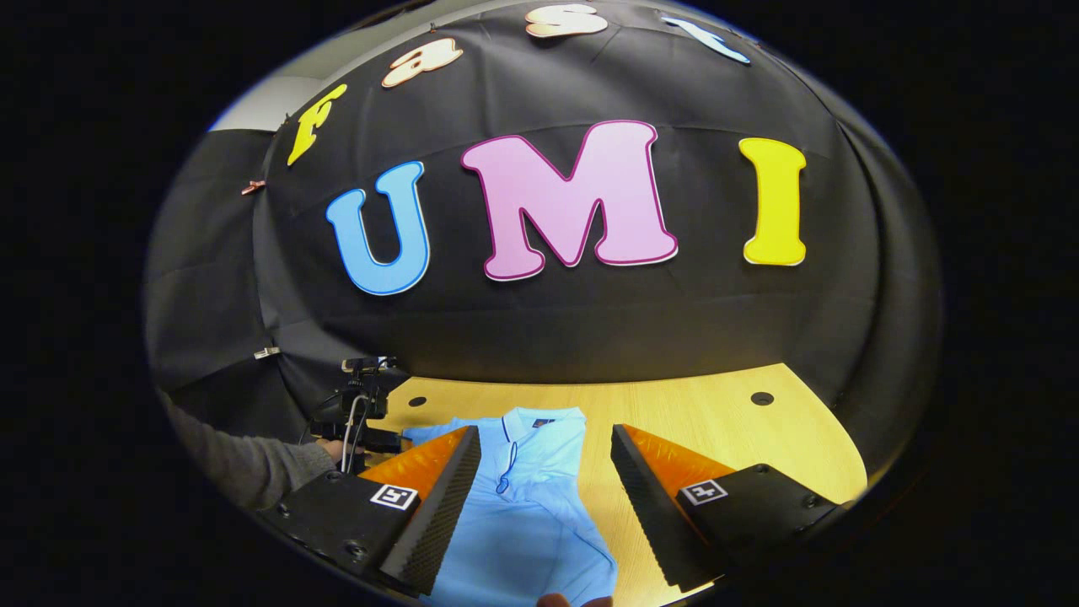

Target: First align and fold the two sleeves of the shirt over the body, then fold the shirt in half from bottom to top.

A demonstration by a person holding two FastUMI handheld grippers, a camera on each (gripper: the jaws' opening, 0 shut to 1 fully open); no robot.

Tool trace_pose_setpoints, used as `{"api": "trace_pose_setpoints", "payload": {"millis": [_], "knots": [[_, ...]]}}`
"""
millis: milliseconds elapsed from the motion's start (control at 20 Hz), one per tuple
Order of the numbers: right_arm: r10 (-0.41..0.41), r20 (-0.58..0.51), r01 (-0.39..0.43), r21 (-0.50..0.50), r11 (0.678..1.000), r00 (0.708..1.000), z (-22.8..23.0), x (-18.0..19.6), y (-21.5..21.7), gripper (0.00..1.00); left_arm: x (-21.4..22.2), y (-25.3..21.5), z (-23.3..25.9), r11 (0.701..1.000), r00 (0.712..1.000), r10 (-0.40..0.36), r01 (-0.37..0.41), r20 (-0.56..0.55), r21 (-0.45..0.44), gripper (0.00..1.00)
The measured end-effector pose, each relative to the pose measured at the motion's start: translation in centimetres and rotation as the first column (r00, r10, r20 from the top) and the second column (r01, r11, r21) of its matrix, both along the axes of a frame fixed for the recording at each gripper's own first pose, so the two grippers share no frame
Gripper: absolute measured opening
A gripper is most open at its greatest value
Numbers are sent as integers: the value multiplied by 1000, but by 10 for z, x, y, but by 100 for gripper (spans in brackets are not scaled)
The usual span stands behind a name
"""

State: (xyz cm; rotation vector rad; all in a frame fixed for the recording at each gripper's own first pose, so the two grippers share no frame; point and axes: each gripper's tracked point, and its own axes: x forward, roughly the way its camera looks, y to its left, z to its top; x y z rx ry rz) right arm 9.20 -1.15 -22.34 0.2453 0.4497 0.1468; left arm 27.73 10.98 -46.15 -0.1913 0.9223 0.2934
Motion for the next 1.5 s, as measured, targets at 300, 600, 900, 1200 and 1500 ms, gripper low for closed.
{"api": "trace_pose_setpoints", "payload": {"millis": [300,600,900,1200,1500], "knots": [[-8,-16,8,7,1000,1000,-3,-6,-5,97,4,-12,-5,999,999,-30,30,-10,-27,96],[-8,-16,8,14,1000,1000,-3,-9,-6,97,12,-27,-3,996,997,-82,82,-12,-20,29],[-22,-21,23,17,1000,1000,-3,-14,-15,97,17,-44,4,992,994,-103,104,22,-64,6],[-33,-30,34,29,999,999,-6,-18,-20,97,28,-70,39,979,978,-165,178,128,-97,2],[-38,-28,39,26,999,999,-6,-23,-24,97,32,-135,91,943,930,-277,311,243,-117,6]]}}
